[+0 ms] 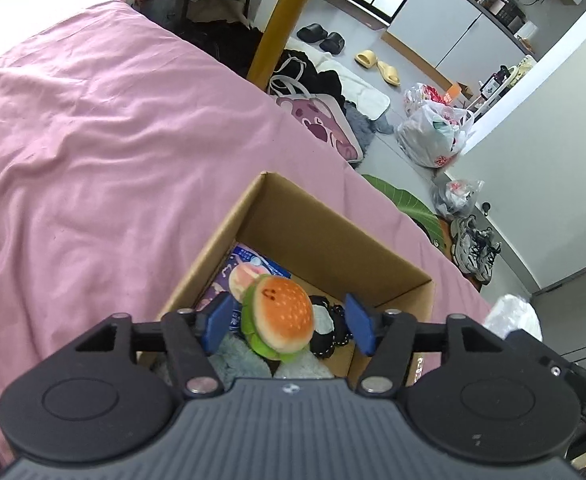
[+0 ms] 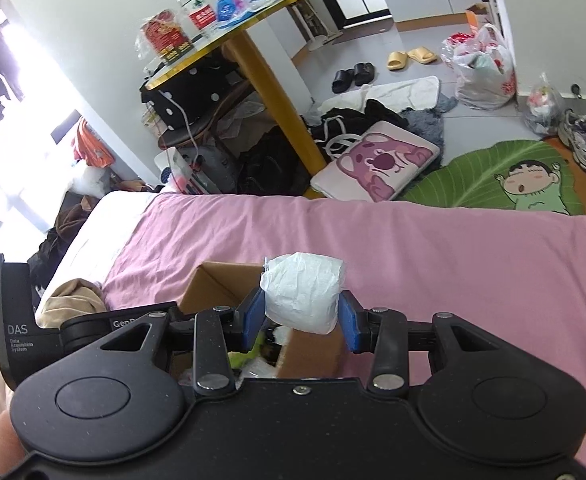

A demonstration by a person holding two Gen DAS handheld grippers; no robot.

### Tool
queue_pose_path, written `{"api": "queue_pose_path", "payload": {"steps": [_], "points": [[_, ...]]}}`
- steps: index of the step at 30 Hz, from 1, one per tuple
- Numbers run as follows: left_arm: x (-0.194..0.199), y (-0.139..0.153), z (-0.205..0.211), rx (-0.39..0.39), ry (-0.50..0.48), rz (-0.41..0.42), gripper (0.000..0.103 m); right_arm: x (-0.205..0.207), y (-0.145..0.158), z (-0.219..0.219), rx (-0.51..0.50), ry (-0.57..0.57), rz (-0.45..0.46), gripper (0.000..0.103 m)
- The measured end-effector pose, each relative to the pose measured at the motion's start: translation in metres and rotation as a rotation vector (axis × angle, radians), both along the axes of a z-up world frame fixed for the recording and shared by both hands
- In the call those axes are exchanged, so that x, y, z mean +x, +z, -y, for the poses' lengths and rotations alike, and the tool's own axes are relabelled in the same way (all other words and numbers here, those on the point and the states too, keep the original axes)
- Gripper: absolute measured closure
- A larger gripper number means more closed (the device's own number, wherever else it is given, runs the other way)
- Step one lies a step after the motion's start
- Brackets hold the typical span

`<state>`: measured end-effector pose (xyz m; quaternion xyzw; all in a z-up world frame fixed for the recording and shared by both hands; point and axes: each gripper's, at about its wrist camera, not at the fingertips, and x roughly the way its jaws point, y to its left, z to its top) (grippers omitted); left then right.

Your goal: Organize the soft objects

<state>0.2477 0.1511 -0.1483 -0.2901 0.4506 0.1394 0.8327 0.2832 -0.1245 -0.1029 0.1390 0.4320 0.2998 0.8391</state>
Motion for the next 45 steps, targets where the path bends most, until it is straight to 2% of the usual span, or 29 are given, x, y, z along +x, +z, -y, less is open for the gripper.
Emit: {"api": "queue_pose_path", "payload": {"steps": [6, 7, 10, 12, 18, 21, 27, 37, 45], "points": [[0.0, 0.0, -0.004, -0.001, 0.008, 0.005, 0.035, -0.006, -0.001, -0.024, -0.01, 0.039, 0.009, 0.062], [-0.001, 0.0, -0.004, -0.001, 0.007, 0.005, 0.034, -0.007, -0.001, -0.027, -0.008, 0.045, 0.012, 0.061], [-0.002, -0.001, -0.006, 0.001, 0.016, -0.007, 0.031, -0.009, -0.003, -0.032, -0.007, 0.042, 0.01, 0.048], [-0.004, -0.001, -0.007, -0.007, 0.021, -0.013, 0.03, -0.011, -0.004, -0.034, -0.018, 0.041, 0.005, 0.048], [-0.003, 0.007, -0.008, -0.019, 0.02, -0.017, 0.025, -0.01, 0.002, -0.023, -0.009, 0.024, -0.007, 0.048], [-0.003, 0.019, -0.003, -0.001, 0.003, -0.001, 0.019, -0.012, 0.005, -0.02, -0.005, 0.018, -0.014, 0.044], [-0.008, 0.038, 0.014, 0.024, -0.053, 0.004, 0.016, -0.013, 0.01, -0.011, -0.013, 0.002, -0.028, 0.037], [-0.028, 0.071, 0.034, 0.053, -0.109, -0.004, 0.004, -0.028, 0.017, 0.024, -0.031, -0.056, -0.053, 0.017], [-0.052, 0.094, 0.043, 0.069, -0.16, 0.002, 0.001, -0.047, 0.034, 0.046, -0.072, -0.083, -0.045, 0.006]]}}
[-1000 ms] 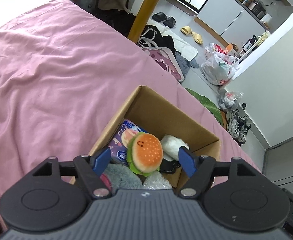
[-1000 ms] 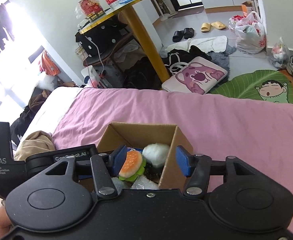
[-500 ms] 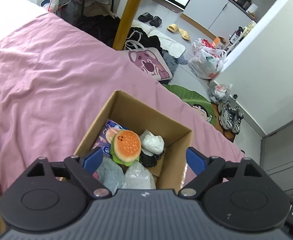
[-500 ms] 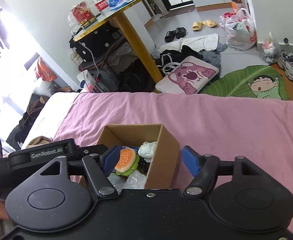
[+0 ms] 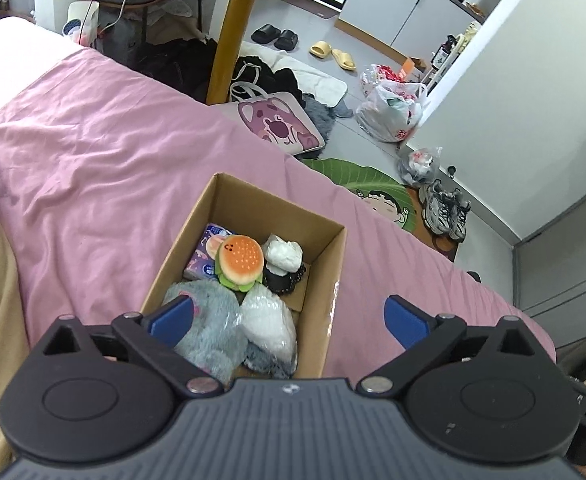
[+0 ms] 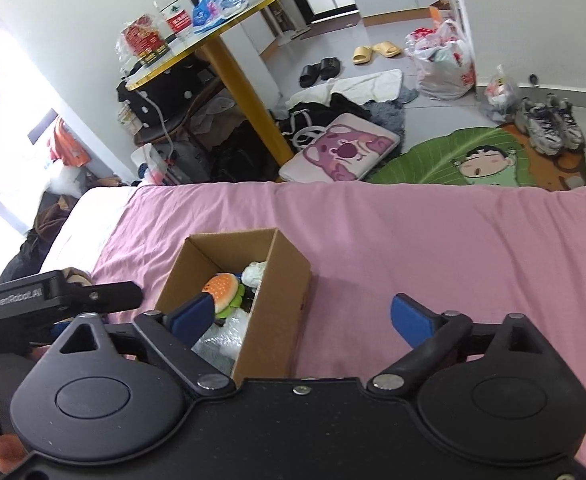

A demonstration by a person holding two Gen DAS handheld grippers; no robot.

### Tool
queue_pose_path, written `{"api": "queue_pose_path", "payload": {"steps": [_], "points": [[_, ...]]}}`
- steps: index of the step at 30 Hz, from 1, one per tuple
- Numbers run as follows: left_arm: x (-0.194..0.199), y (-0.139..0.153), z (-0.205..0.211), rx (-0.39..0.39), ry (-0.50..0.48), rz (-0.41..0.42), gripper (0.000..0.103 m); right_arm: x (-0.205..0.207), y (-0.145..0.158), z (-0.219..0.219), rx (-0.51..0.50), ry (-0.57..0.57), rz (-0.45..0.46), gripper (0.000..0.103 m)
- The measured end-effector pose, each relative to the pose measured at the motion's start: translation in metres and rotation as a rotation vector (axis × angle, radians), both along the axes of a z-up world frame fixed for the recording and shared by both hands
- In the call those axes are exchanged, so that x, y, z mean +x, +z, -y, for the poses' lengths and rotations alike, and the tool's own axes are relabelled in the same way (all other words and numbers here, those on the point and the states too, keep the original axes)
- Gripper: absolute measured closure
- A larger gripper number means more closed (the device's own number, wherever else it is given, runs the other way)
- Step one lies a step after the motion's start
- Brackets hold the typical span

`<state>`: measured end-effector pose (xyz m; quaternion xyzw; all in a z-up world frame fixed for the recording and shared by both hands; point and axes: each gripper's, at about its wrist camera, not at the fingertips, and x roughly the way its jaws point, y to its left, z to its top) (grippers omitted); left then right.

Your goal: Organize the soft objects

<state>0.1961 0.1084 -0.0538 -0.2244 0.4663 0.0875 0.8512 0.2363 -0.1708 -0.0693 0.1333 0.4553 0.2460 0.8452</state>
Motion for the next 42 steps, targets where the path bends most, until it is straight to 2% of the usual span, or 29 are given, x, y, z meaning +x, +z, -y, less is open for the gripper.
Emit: {"api": "queue_pose_path", "payload": {"steps": [6, 19, 34, 42], "points": [[-0.022, 0.014, 0.007, 0.018, -0.042, 0.011, 0.001, -0.02, 0.01, 0.013, -0.024, -0.019, -0.006, 0.0], [-0.07, 0.038, 0.026, 0.053, -0.111, 0.061, 0.001, -0.064, 0.046, 0.041, -0.079, -0.041, 0.043, 0.0], [-0.128, 0.069, 0.041, 0.102, -0.187, 0.117, 0.001, -0.121, 0.086, 0.051, -0.067, -0.037, 0.099, 0.0], [-0.153, 0.093, 0.054, 0.124, -0.236, 0.174, 0.001, -0.152, 0.107, 0.055, -0.076, -0.041, 0.143, 0.0]]}}
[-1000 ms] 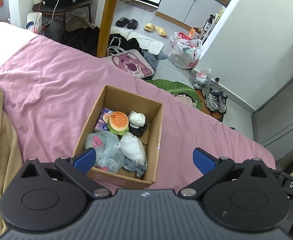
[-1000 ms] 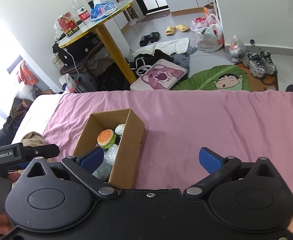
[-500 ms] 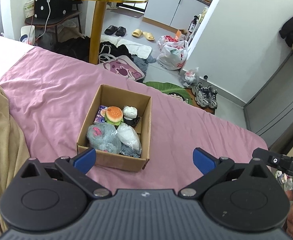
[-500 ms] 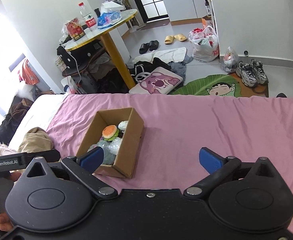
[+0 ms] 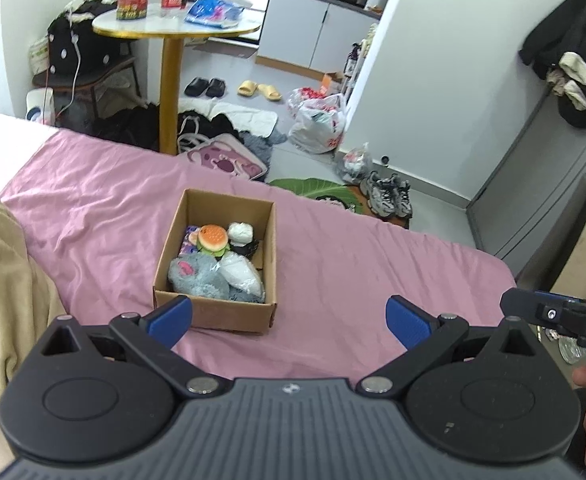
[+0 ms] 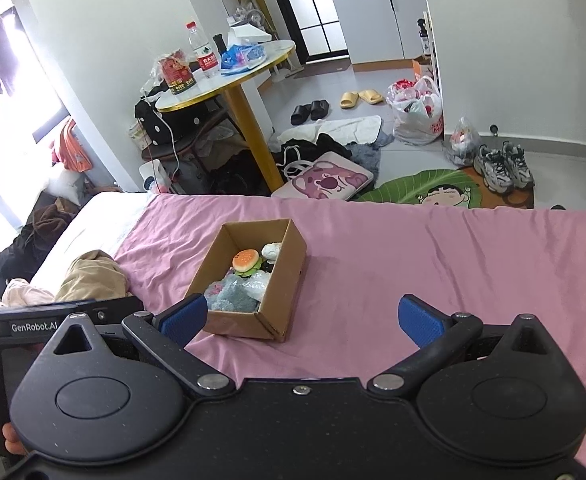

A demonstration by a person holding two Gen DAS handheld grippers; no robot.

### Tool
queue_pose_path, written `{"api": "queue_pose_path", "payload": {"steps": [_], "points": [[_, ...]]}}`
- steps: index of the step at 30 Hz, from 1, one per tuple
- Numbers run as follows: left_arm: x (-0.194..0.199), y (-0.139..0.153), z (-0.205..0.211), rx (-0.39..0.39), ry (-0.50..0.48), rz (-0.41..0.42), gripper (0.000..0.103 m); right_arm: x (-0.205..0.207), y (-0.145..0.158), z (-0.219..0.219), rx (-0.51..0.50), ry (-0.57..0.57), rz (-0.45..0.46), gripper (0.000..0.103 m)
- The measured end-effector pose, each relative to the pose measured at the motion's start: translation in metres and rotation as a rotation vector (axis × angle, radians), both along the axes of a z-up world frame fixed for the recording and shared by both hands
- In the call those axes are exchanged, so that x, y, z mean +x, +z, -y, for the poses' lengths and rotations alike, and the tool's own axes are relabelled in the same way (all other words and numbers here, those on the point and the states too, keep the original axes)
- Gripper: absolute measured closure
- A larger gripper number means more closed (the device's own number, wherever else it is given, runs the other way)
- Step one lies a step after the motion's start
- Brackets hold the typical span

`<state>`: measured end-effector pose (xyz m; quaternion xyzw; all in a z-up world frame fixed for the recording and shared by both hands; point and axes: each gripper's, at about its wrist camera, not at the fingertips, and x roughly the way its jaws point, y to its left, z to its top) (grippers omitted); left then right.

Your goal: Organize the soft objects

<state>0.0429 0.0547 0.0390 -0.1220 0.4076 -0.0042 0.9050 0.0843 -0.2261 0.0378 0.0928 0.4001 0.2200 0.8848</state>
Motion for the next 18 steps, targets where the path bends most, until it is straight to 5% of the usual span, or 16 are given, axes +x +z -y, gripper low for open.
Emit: {"api": "queue_pose_path", "payload": {"steps": [18], "points": [[-0.056, 0.035, 0.031, 0.052, -0.094, 0.095, 0.001, -0.056, 0.021, 0.02, -0.017, -0.055, 0.025, 0.0]]}}
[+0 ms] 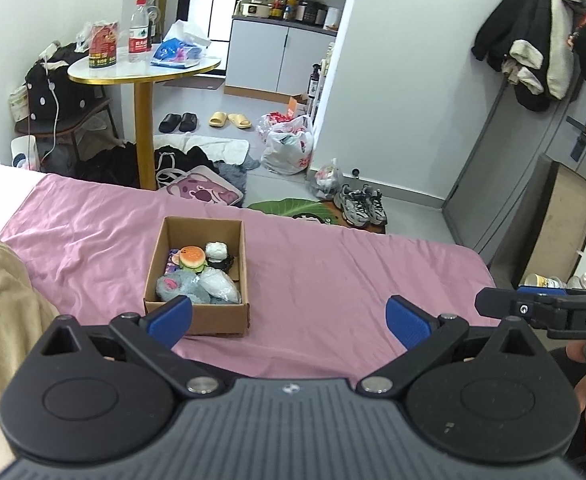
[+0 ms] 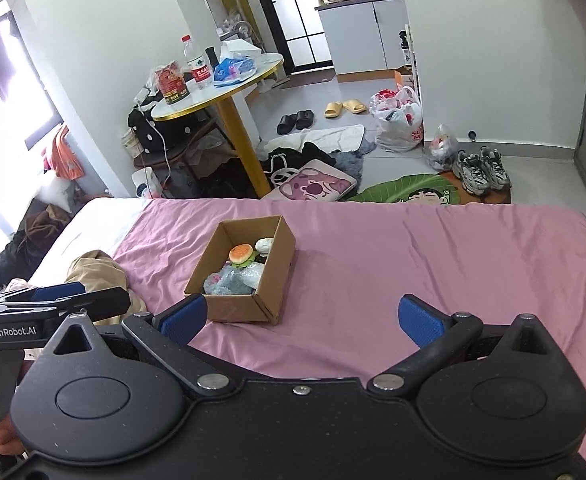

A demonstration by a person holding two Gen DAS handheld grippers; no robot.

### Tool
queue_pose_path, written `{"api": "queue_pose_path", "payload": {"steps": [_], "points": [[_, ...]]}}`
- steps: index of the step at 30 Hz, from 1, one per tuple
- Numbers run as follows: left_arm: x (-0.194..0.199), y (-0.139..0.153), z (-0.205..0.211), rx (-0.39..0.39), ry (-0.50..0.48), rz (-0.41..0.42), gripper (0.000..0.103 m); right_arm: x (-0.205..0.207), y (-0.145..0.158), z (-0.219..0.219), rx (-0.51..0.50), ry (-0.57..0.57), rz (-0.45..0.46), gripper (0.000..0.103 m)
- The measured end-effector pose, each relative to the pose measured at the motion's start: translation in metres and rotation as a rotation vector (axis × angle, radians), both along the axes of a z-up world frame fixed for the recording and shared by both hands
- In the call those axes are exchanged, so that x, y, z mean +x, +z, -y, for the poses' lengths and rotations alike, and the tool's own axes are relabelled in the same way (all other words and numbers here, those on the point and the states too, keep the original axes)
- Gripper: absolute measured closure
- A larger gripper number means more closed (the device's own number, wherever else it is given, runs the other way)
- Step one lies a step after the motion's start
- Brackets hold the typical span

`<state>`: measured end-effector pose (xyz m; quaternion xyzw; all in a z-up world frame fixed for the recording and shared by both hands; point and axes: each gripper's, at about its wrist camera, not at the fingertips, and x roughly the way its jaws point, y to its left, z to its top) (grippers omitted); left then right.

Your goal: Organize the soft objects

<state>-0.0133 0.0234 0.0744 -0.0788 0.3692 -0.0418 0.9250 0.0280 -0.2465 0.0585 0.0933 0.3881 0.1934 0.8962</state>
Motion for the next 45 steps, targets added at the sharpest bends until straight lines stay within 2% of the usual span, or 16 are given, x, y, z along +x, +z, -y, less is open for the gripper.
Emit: {"api": "queue_pose_path", "payload": {"steps": [17, 45], "points": [[-0.029, 0.001, 0.003, 0.015, -0.002, 0.016, 0.001, -0.025, 0.001, 0.001, 0.022, 0.017, 0.008, 0.0], [-0.032, 0.001, -0.001, 0.02, 0.002, 0.007, 0.001, -0.026, -0.001, 0.003, 0.028, 0.031, 0.003, 0.0]]}}
